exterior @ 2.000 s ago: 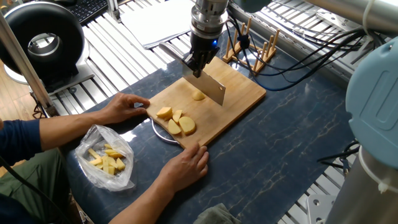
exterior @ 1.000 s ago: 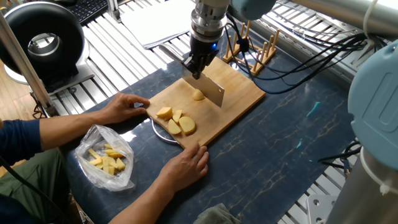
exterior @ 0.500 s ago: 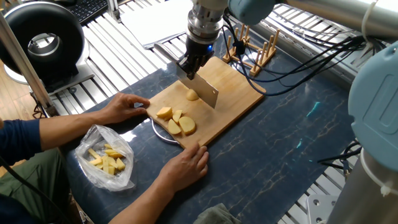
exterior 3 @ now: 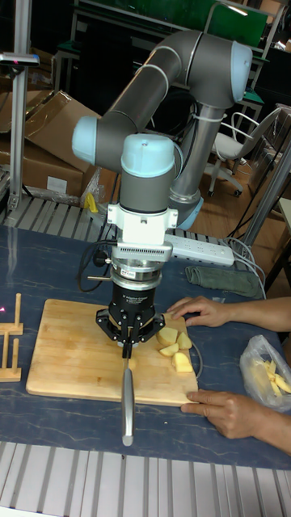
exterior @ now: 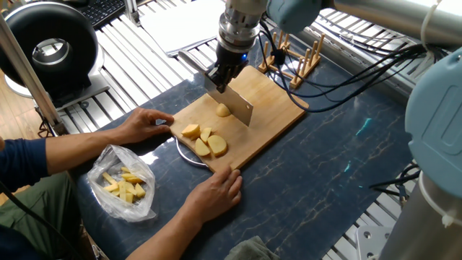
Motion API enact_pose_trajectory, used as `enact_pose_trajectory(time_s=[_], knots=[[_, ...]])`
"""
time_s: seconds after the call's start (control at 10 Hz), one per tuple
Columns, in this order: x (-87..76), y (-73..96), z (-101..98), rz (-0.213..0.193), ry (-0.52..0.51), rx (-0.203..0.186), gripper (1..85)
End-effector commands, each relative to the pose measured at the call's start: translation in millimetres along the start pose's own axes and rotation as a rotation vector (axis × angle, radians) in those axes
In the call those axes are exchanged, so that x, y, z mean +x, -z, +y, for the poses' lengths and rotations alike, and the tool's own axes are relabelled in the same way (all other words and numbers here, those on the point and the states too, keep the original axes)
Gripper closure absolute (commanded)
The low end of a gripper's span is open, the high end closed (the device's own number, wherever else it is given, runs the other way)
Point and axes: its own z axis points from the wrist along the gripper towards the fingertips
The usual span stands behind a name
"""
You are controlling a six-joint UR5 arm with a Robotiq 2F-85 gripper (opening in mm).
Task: Chop the potatoes
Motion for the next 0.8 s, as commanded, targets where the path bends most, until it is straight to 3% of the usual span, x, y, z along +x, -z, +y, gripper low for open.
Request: enact_pose_trajectory(time_s=[0.0, 0.1, 0.3, 0.5, 0.7], knots=[[17.3, 28.8, -3.8, 0.036, 0.012, -0.014, 84.7], [19.0, 30.8, -0.9, 0.026, 0.003, -0.003, 84.7], [13.5, 43.5, 1.4, 0.05, 0.001, 0.019, 84.7], [8.4, 57.7, 19.9, 0.069, -0.03, 0.019, 84.7], [1.3, 54.4, 24.8, 0.066, -0.041, 0.026, 84.7]])
